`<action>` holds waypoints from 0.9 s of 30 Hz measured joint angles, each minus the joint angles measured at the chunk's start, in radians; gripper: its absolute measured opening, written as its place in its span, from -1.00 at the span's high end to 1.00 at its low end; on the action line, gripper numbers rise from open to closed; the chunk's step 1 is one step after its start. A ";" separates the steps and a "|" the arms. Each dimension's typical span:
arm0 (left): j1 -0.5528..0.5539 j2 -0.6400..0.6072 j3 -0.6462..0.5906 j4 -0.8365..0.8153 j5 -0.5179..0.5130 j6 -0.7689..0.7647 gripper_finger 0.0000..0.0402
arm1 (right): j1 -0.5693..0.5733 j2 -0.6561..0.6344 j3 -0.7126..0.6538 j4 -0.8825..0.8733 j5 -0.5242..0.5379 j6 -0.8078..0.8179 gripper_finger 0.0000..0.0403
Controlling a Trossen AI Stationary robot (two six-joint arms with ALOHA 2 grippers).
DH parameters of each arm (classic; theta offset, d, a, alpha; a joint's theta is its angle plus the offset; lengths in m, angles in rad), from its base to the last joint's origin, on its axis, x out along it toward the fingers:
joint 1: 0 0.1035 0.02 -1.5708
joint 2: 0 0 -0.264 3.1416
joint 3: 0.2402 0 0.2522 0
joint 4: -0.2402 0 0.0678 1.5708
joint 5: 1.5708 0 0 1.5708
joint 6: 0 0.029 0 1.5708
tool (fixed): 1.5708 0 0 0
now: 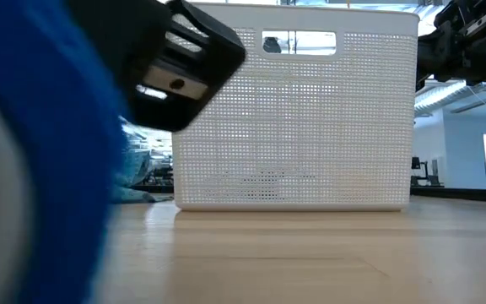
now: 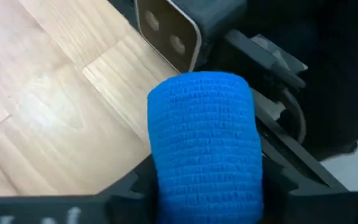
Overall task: Pick & place medical supplies in basket/bin
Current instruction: Put the small blue bandage into the white bin
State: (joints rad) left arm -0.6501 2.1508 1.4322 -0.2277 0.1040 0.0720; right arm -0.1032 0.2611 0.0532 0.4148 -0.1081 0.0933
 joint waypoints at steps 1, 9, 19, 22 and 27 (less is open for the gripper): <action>0.000 -0.008 0.000 -0.013 0.001 0.007 0.25 | 0.000 0.000 0.000 0.000 0.000 0.000 1.00; 0.008 -0.152 -0.001 -0.127 -0.100 0.026 0.26 | 0.000 0.000 0.000 0.000 0.000 -0.001 1.00; 0.048 -0.552 0.000 -0.357 -0.310 0.060 0.23 | 0.000 0.000 0.000 0.000 -0.001 -0.008 1.00; 0.081 -0.687 -0.003 -0.412 -0.340 0.086 0.28 | 0.000 0.000 0.000 0.000 -0.002 -0.008 1.00; 0.193 -0.926 -0.096 -0.408 -0.335 0.110 0.25 | 0.000 0.000 -0.001 0.000 -0.018 -0.011 1.00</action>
State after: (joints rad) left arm -0.4566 1.2246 1.3362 -0.6359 -0.2313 0.1815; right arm -0.1036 0.2615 0.0525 0.4152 -0.1261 0.0818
